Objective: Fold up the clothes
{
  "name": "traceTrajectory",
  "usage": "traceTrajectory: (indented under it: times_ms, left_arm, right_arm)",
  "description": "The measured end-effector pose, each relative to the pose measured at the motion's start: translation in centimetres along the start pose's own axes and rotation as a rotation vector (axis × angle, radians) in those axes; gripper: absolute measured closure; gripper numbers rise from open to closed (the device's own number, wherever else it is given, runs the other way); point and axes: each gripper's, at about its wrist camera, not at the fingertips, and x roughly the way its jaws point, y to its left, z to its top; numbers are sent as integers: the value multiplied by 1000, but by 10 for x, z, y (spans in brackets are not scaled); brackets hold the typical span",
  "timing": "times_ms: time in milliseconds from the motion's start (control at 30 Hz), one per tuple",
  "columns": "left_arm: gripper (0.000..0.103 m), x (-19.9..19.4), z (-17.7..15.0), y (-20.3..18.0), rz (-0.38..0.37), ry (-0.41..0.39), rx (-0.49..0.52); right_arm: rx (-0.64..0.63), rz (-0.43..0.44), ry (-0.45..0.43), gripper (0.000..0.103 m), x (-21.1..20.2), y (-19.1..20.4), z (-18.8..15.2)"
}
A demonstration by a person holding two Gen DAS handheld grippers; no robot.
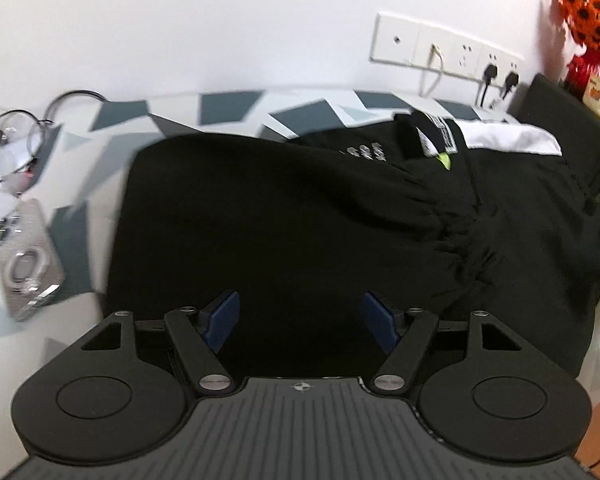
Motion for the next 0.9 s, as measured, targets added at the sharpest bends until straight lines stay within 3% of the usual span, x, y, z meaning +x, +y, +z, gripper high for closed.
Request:
traceTrajectory:
  times_ms: [100,233,433,533,567,600,667,767,867,900]
  left_arm:
    - [33,16,2,-20,-10,34,23]
    - [33,35,4,-44,8,70,62]
    - [33,51,15,-71,49,82,75]
    - [33,56,26,-79,82,62,85]
    - [33,57,30,-82,93,55,88]
    - [33,59,34,-85,105,48,92]
    - [33,64,42,-87,138,36,62]
    - [33,73,52,-89,179,38,21]
    - [33,85,60,-95,189,51,14]
    - [33,88,62,-98,198,55,19]
  right_arm:
    - [76,-60,-69,29,6,-42,34]
    - [142,-37,-50,29,35,-81,63]
    - [80,82,-47,26,80,-96,81]
    - [45,122,-65,17,79,-89,95]
    - [20,122,-58,22,86,-85,98]
    - [-10,108,-49,43,91,-80,103]
    - [-48,102,-27,71,98,-77,108]
    - [-15,175,-40,82,88,-82,113]
    - [-35,229,-74,82,77,-81,120]
    - [-31,234,-74,78,75,-82,121]
